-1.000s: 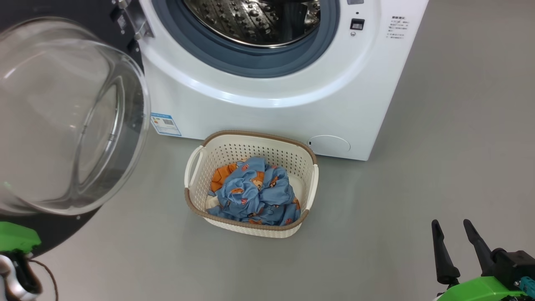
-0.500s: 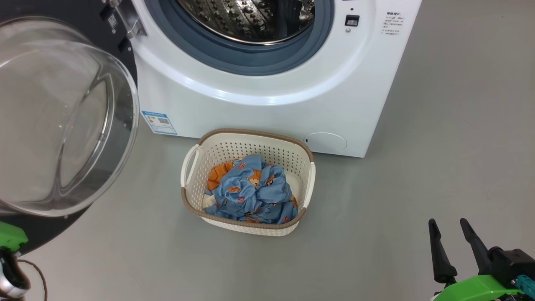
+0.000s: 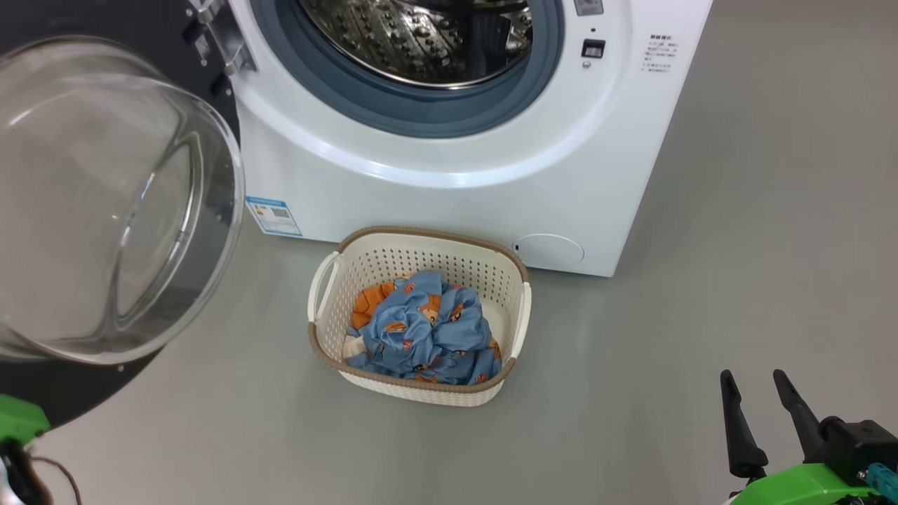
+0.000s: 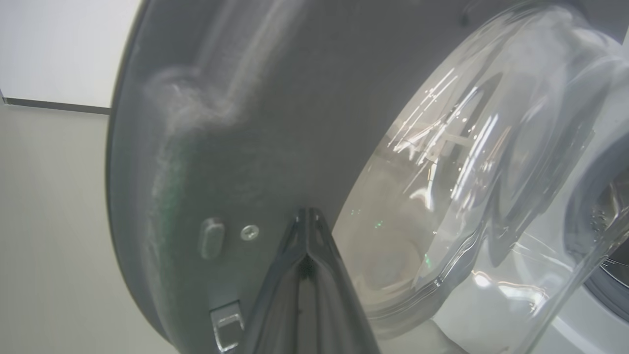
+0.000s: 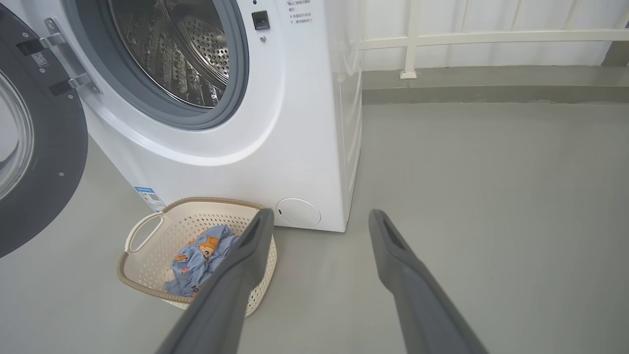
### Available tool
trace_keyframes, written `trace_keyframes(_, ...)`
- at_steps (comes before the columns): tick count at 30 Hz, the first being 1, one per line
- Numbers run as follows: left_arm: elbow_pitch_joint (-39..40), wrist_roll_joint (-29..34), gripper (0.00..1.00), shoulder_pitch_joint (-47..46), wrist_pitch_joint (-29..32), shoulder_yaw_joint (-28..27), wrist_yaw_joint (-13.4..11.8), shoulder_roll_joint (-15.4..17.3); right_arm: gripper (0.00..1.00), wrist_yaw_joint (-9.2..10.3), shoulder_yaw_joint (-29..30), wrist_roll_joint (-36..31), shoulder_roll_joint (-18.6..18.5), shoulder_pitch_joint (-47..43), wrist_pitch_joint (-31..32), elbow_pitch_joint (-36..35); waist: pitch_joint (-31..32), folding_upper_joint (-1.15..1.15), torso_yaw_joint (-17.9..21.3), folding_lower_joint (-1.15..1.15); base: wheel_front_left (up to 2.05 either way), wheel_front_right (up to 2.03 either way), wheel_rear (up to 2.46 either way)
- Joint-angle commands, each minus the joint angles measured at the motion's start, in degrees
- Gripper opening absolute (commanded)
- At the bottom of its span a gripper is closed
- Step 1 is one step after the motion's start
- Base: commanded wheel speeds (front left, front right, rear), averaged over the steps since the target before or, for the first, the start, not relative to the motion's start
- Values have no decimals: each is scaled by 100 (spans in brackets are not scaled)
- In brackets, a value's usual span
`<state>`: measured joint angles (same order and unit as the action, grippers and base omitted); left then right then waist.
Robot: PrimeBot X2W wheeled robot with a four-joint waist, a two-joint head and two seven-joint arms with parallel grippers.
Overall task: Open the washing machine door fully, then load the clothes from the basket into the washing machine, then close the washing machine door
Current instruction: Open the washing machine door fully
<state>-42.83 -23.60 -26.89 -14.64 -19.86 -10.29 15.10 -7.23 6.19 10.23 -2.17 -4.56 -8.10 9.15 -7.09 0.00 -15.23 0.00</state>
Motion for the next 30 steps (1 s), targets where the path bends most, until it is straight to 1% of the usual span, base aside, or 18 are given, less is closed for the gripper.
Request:
trace_keyframes(1,229,126,0,102,-36,-200,46,244,100,-25,-108,53,-71,122,-59,-112,42,0,-10,0,0,0,0)
trace_keyframes(5,598,384,0,396,-36,-229,162,-13,100,-25,-88,47,-71,91,-63,-108,119,0,-21,0,0,0,0)
trace_keyframes(10,1210,735,0,825,-36,-193,269,-438,100,-25,-86,65,-71,60,-66,-77,236,0,11,0,0,0,0)
trace_keyframes(15,1965,1071,0,1335,-36,-33,391,-845,100,-25,-121,50,-71,22,-74,-58,359,0,122,0,0,0,0)
trace_keyframes(18,2364,1222,0,1662,-36,173,455,-1036,100,-25,-122,10,-71,8,-86,-64,418,0,213,0,0,0,0)
trace_keyframes(22,2726,1337,0,2062,-36,608,557,-1167,100,-25,-181,-29,-71,6,-55,-115,471,0,379,0,0,0,0)
trace_keyframes(27,2973,1323,0,2460,-36,1137,633,-1210,100,-25,-250,-146,-71,-11,-1,-189,493,0,614,0,0,0,0)
trace_keyframes(28,2991,1322,2,2519,-36,1256,640,-1213,100,-25,-268,-174,-71,-14,12,-208,498,0,665,0,0,0,0)
trace_keyframes(29,3023,1311,15,2560,-36,1365,641,-1215,100,-25,-280,-198,-71,-12,20,-233,498,0,716,0,0,0,0)
trace_keyframes(30,3048,1299,23,2592,-36,1478,646,-1217,100,-25,-300,-227,-71,-10,26,-258,503,0,767,0,0,0,0)
